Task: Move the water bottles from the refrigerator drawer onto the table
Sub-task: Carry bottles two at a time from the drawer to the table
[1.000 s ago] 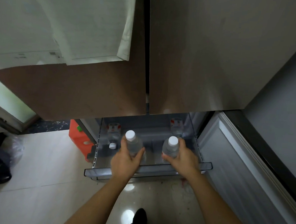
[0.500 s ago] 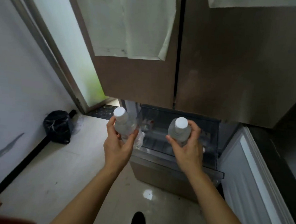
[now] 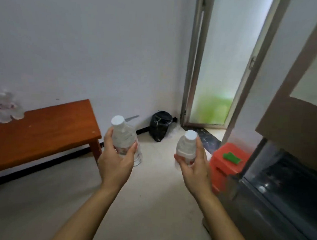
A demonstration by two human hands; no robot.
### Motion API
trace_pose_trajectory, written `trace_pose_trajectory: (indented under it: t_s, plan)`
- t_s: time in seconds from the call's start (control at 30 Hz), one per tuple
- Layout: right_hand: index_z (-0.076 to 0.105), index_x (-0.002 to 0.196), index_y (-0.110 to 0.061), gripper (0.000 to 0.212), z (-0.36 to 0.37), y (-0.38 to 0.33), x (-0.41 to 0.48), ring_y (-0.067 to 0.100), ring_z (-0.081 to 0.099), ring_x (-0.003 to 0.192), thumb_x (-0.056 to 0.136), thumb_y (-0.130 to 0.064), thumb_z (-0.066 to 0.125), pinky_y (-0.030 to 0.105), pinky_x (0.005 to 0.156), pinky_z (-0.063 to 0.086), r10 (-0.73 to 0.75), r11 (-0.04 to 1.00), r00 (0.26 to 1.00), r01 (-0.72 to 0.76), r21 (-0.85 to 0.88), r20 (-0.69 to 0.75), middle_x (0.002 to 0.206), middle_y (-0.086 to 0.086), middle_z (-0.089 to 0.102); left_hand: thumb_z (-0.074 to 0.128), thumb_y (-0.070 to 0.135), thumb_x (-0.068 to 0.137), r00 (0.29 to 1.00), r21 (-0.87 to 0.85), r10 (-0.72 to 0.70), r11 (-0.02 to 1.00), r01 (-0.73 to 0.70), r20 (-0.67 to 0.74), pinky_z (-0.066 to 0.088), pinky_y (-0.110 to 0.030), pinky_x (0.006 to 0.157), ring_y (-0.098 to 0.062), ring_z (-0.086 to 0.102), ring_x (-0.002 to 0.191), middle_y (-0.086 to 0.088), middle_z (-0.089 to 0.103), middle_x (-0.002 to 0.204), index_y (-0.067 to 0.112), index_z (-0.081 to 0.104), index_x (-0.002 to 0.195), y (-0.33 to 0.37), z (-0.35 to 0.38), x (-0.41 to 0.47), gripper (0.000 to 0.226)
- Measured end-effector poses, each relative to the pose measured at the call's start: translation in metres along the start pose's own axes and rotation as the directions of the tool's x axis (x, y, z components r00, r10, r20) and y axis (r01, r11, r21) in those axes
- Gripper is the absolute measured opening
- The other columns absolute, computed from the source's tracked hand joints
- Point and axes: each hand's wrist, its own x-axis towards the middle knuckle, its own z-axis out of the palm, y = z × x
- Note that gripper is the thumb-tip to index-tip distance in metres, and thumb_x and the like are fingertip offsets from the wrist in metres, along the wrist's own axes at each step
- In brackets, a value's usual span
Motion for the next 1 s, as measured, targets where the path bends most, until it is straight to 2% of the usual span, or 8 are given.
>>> trace_pose_trajectory:
  t_s: [0.1, 0.17, 0.3, 0.4, 0.5, 0.63, 0.83, 1.0]
  plan:
    - [0.013, 0.147, -0.059, 0.087, 0.099, -0.043, 0.015, 0.0, 0.045, 0.12, 0.088, -0.037, 0.072, 0.028, 0.093, 0.041, -0.066, 0.998, 0.991, 0.064, 0.022, 0.117, 0.144, -0.02, 0.041, 0.076, 0.04, 0.083, 0.993, 0.058, -0.054, 0.996, 0.06, -0.11, 0.05, -0.035, 0.085, -0.018, 0.059, 0.104, 0.007, 0.059, 0.125, 0.038, 0.032, 0.145, -0.048, -0.075, 0.046, 0.076]
    - [0.008, 0.146, -0.062, 0.088, 0.167, -0.072, 0.023, 0.001, 0.045, 0.118, 0.089, -0.038, 0.071, 0.027, 0.093, 0.042, -0.109, 0.994, 0.972, 0.101, 0.048, 0.21, 0.146, -0.021, 0.039, 0.075, 0.04, 0.084, 0.985, 0.091, -0.084, 0.991, 0.099, -0.152, 0.047, -0.031, 0.079, -0.013, 0.056, 0.101, 0.005, 0.058, 0.127, 0.035, 0.029, 0.148, -0.077, -0.124, 0.076, 0.079]
    - [0.014, 0.152, -0.051, 0.084, 0.287, -0.122, 0.032, 0.0, 0.044, 0.123, 0.089, -0.041, 0.07, 0.021, 0.094, 0.043, -0.183, 0.98, 0.921, 0.145, 0.133, 0.345, 0.147, -0.022, 0.039, 0.077, 0.039, 0.082, 0.959, 0.115, -0.118, 0.982, 0.152, -0.256, 0.05, -0.041, 0.096, -0.015, 0.055, 0.119, 0.005, 0.054, 0.141, 0.033, 0.025, 0.154, -0.126, -0.204, 0.132, 0.089]
    - [0.012, 0.152, -0.05, 0.088, 0.354, -0.152, 0.038, 0.007, 0.049, 0.125, 0.087, -0.046, 0.07, 0.028, 0.096, 0.049, -0.199, 0.973, 0.885, 0.126, 0.194, 0.42, 0.146, -0.013, 0.046, 0.077, 0.044, 0.081, 0.934, 0.163, -0.136, 0.966, 0.199, -0.332, 0.049, -0.043, 0.1, -0.02, 0.055, 0.124, 0.003, 0.054, 0.142, 0.03, 0.024, 0.155, -0.157, -0.246, 0.165, 0.092]
    - [0.014, 0.153, -0.048, 0.087, 0.411, -0.173, 0.046, 0.008, 0.05, 0.126, 0.087, -0.045, 0.071, 0.034, 0.101, 0.049, -0.225, 0.964, 0.851, 0.125, 0.234, 0.474, 0.144, -0.014, 0.047, 0.074, 0.05, 0.08, 0.921, 0.199, -0.136, 0.955, 0.22, -0.365, 0.053, -0.046, 0.095, -0.021, 0.06, 0.119, 0.002, 0.06, 0.136, 0.03, 0.027, 0.154, -0.19, -0.275, 0.194, 0.089]
    - [0.021, 0.153, -0.042, 0.085, 0.486, -0.177, 0.065, 0.009, 0.046, 0.133, 0.086, -0.042, 0.074, 0.039, 0.108, 0.046, -0.248, 0.955, 0.813, 0.115, 0.273, 0.526, 0.147, -0.016, 0.045, 0.075, 0.044, 0.082, 0.899, 0.199, -0.156, 0.946, 0.254, -0.409, 0.051, -0.032, 0.089, -0.014, 0.058, 0.117, 0.005, 0.059, 0.135, 0.026, 0.033, 0.152, -0.231, -0.295, 0.233, 0.084]
    - [0.021, 0.152, -0.044, 0.087, 0.615, -0.172, 0.119, 0.007, 0.045, 0.136, 0.084, -0.045, 0.075, 0.032, 0.107, 0.045, -0.292, 0.939, 0.762, 0.112, 0.325, 0.579, 0.149, -0.018, 0.044, 0.076, 0.035, 0.083, 0.861, 0.213, -0.159, 0.932, 0.292, -0.483, 0.051, -0.028, 0.085, -0.008, 0.058, 0.108, 0.012, 0.061, 0.124, 0.025, 0.041, 0.146, -0.3, -0.314, 0.322, 0.073]
    - [0.022, 0.146, -0.052, 0.082, 0.723, -0.185, 0.18, 0.01, 0.049, 0.133, 0.084, -0.046, 0.074, 0.037, 0.104, 0.05, -0.32, 0.925, 0.704, 0.089, 0.369, 0.634, 0.147, -0.016, 0.046, 0.079, 0.025, 0.082, 0.814, 0.217, -0.22, 0.897, 0.386, -0.538, 0.053, -0.037, 0.094, -0.015, 0.059, 0.118, 0.007, 0.061, 0.131, 0.027, 0.041, 0.145, -0.352, -0.335, 0.419, 0.073]
